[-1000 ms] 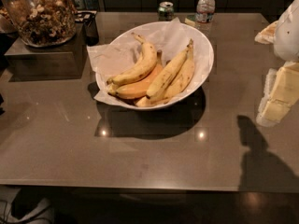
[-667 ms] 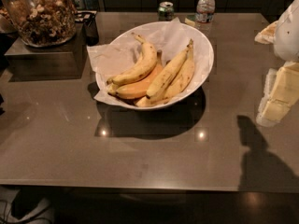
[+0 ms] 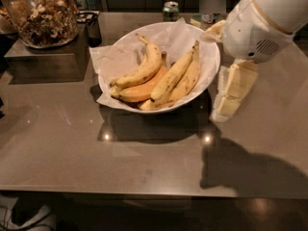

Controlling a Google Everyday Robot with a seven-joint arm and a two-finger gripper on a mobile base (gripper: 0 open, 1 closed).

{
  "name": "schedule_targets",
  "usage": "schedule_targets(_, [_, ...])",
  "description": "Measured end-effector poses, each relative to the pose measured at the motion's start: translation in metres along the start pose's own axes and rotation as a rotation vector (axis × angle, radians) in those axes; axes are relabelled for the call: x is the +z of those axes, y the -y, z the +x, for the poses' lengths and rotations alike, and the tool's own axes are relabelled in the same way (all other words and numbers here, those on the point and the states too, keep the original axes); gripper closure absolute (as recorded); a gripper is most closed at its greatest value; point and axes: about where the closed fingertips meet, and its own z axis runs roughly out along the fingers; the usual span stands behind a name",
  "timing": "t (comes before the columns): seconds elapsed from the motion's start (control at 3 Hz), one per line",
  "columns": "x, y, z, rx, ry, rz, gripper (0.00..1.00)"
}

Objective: Pick banana from white bowl

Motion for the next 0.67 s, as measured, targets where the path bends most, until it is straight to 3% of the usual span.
schedule_targets(0.33, [0.0244, 0.0089, -0.0391, -0.076, 0.096, -0.049, 0.0])
schedule_targets(0.67, [0.0244, 0.009, -0.0391, -0.076, 0.096, -0.049, 0.0])
